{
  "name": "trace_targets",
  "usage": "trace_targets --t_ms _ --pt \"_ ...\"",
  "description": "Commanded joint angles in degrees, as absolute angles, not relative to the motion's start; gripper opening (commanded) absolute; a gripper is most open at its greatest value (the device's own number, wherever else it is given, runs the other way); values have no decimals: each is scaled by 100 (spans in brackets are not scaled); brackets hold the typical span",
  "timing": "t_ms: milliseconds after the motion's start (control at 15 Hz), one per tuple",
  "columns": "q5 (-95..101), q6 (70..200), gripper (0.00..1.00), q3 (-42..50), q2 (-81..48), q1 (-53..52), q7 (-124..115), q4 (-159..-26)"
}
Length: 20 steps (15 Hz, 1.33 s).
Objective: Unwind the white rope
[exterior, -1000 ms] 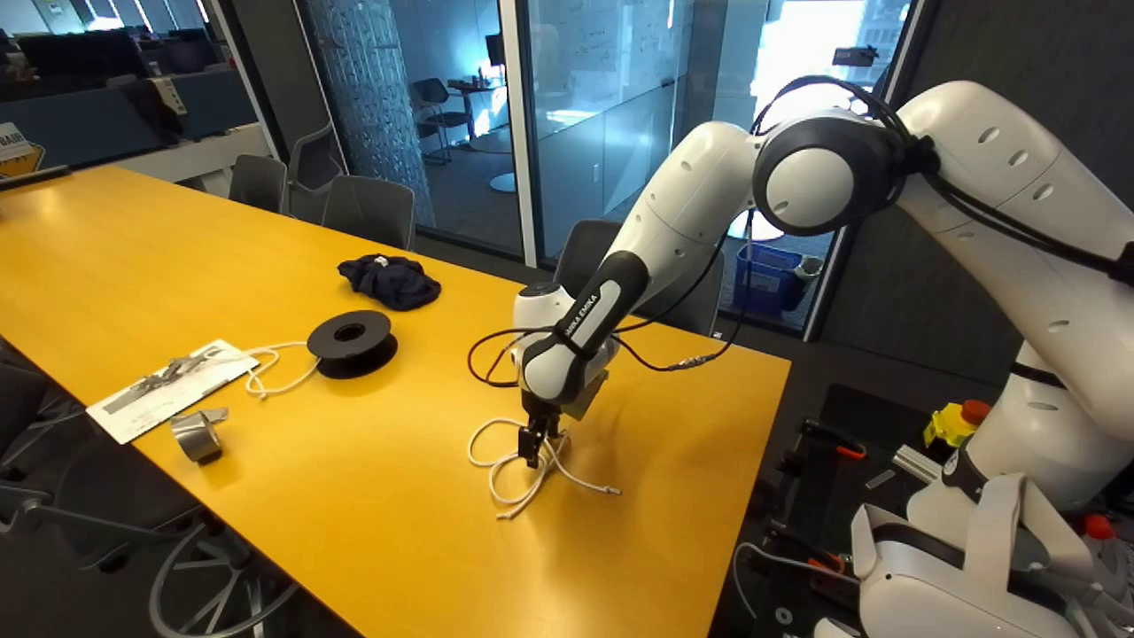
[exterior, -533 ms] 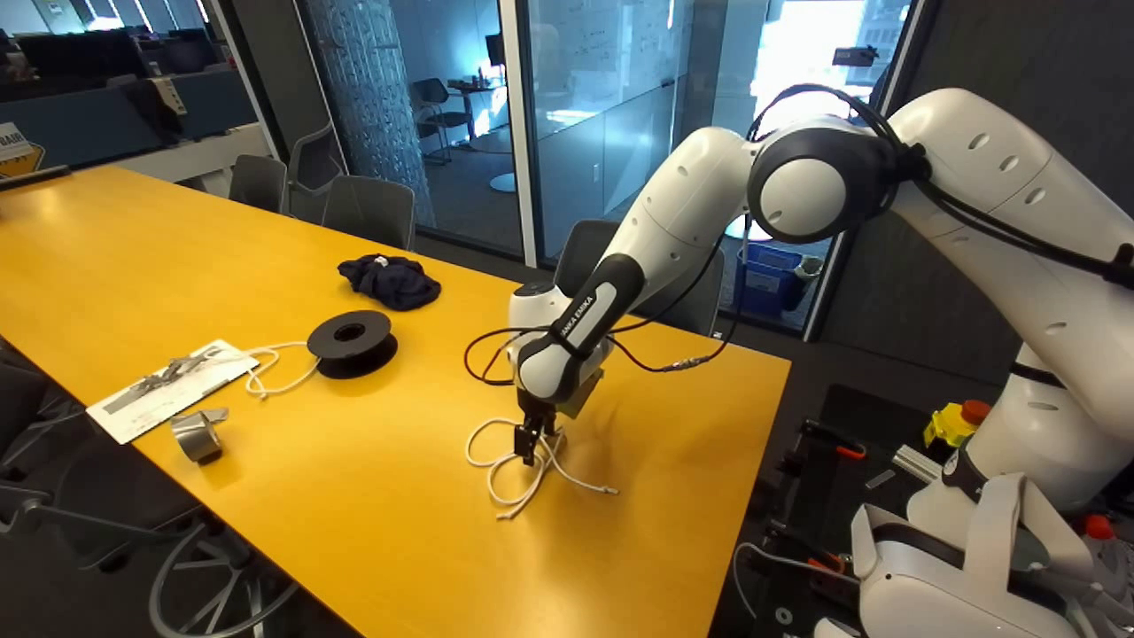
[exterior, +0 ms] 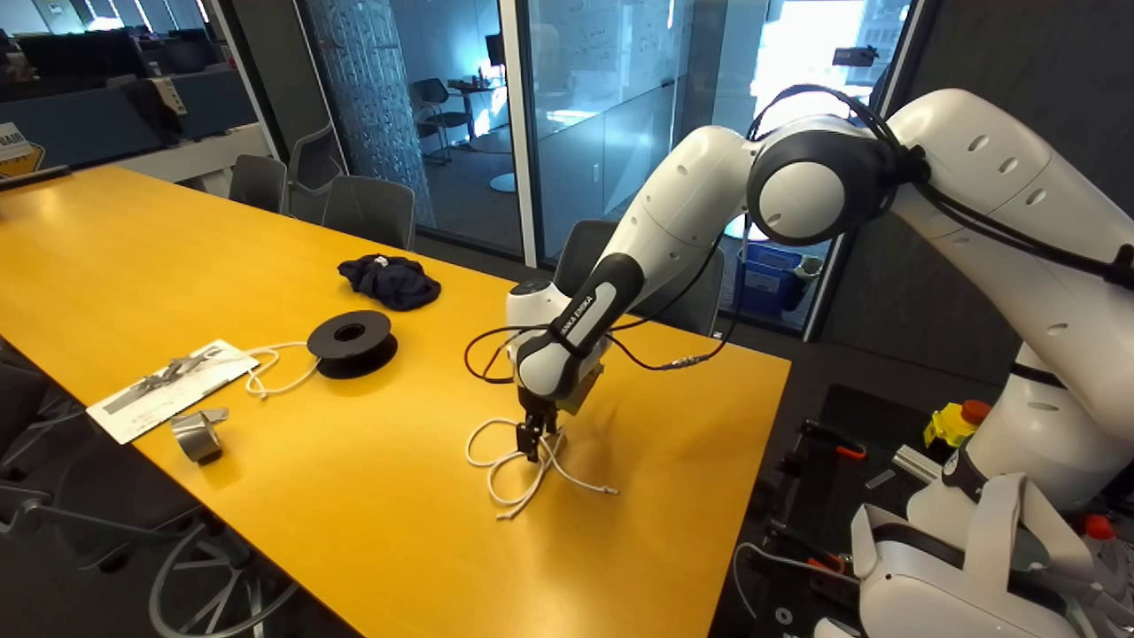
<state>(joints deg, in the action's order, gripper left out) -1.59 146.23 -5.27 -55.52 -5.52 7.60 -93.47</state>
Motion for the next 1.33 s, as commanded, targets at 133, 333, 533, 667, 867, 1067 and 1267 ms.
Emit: trace_targets --t_ms 133,333,533,667,867,1067,1267 --pt "64 14392 42 -445 -5636 -623 631 -9091" --pt "96 14324 20 -427 -5621 -602 642 -9058" --pt "128 14239 4 -382 -5569 -591 648 -9065" --pt "147 14219 0 -337 -5449 -575 648 -9157" --pt "178 14243 5 -250 -5159 -525 647 -9382" --pt "243 14321 4 -107 -4728 -412 677 -9694" --pt "331 14327 4 81 -4269 -256 676 -9975"
